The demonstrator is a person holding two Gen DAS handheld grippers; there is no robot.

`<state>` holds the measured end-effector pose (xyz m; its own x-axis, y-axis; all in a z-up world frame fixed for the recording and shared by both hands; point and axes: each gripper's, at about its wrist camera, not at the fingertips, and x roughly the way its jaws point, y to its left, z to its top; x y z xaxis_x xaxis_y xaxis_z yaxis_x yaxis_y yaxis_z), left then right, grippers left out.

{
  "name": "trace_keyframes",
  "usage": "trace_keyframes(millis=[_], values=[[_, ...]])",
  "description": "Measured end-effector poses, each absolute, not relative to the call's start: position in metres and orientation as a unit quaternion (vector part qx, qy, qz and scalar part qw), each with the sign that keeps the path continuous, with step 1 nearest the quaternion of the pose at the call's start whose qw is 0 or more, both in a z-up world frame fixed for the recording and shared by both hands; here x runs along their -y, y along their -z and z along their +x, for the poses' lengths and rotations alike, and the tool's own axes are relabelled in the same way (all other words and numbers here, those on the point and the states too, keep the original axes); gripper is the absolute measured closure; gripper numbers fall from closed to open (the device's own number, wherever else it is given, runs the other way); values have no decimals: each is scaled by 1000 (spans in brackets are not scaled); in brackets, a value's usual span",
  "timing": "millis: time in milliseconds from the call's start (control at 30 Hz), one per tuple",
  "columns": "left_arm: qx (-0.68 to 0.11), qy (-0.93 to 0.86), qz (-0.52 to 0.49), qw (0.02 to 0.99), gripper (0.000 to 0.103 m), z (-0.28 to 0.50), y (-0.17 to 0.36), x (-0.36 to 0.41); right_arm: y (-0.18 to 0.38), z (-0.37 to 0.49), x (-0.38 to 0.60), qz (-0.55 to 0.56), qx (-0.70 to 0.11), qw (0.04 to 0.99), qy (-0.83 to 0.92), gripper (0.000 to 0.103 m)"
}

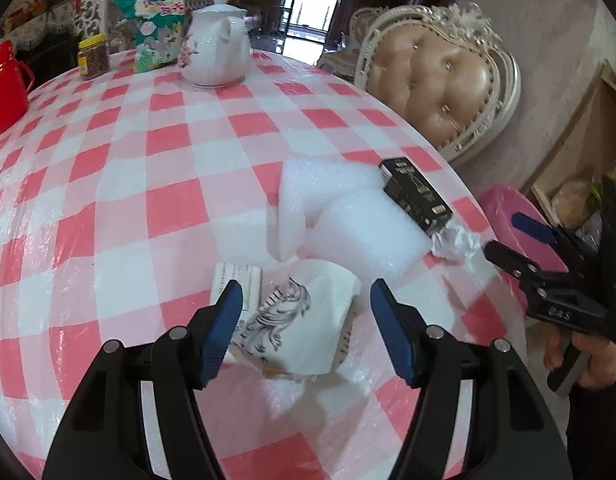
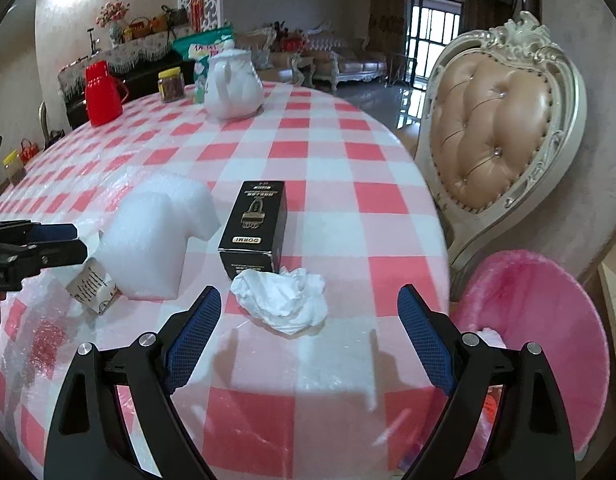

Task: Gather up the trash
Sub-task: 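Grasp the white printed paper cup with the left tool, then grasp the crumpled white tissue with the right tool while the left tool holds the cup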

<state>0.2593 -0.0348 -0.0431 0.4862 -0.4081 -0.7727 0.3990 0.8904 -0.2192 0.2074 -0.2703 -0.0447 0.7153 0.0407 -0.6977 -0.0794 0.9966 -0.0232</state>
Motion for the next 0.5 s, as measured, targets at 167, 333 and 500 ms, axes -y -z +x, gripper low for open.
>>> trace_keyframes(millis=[167, 333, 500], values=[[-464, 231, 27, 855, 39, 258, 52, 44, 52, 214, 262, -35, -388, 920, -40, 18], [-472, 215, 54, 853, 46, 259, 57, 52, 57, 220, 258, -33, -402, 914, -44, 26], [-469, 207, 66, 856, 47, 259, 57, 58, 65, 226, 256, -32, -417, 907, -47, 40]])
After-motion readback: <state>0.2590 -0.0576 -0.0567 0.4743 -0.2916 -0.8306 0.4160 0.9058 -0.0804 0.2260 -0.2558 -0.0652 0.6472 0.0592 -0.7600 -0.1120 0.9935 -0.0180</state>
